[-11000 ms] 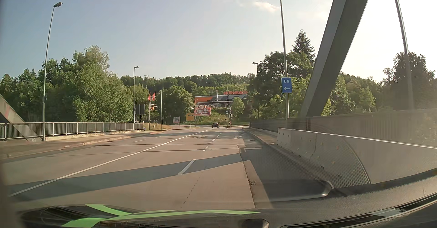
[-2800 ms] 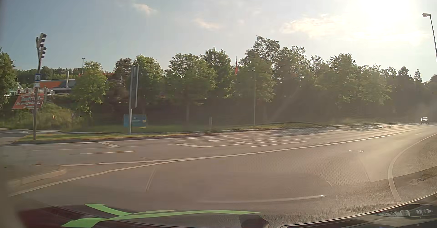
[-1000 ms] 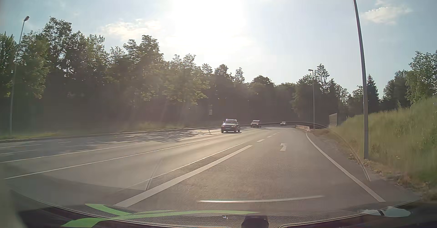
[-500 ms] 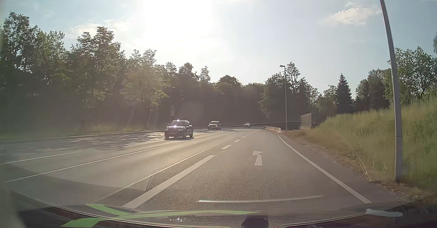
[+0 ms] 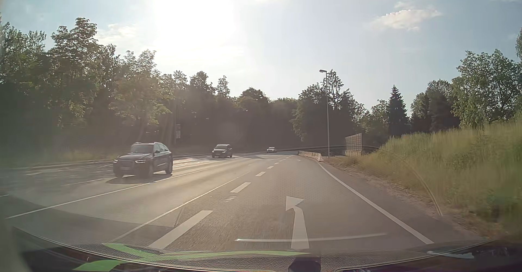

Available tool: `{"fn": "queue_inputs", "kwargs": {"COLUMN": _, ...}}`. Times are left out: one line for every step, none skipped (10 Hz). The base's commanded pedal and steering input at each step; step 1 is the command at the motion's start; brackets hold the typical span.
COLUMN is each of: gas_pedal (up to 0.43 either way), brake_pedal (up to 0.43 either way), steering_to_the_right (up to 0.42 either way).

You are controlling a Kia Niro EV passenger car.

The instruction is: Follow the waypoints while adhering to traffic rules and regulations

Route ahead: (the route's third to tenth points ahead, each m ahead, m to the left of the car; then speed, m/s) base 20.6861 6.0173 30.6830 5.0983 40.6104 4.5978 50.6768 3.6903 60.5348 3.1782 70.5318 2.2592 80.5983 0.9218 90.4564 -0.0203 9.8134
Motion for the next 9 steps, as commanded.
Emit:
{"fn": "queue_inputs", "kwargs": {"gas_pedal": 0.358, "brake_pedal": 0.000, "steering_to_the_right": 0.016}}
{"fn": "queue_inputs", "kwargs": {"gas_pedal": 0.358, "brake_pedal": 0.000, "steering_to_the_right": 0.009}}
{"fn": "queue_inputs", "kwargs": {"gas_pedal": 0.390, "brake_pedal": 0.000, "steering_to_the_right": 0.002}}
{"fn": "queue_inputs", "kwargs": {"gas_pedal": 0.390, "brake_pedal": 0.000, "steering_to_the_right": 0.000}}
{"fn": "queue_inputs", "kwargs": {"gas_pedal": 0.390, "brake_pedal": 0.000, "steering_to_the_right": 0.000}}
{"fn": "queue_inputs", "kwargs": {"gas_pedal": 0.390, "brake_pedal": 0.000, "steering_to_the_right": 0.000}}
{"fn": "queue_inputs", "kwargs": {"gas_pedal": 0.390, "brake_pedal": 0.000, "steering_to_the_right": 0.000}}
{"fn": "queue_inputs", "kwargs": {"gas_pedal": 0.390, "brake_pedal": 0.000, "steering_to_the_right": -0.002}}
{"fn": "queue_inputs", "kwargs": {"gas_pedal": 0.390, "brake_pedal": 0.000, "steering_to_the_right": -0.005}}
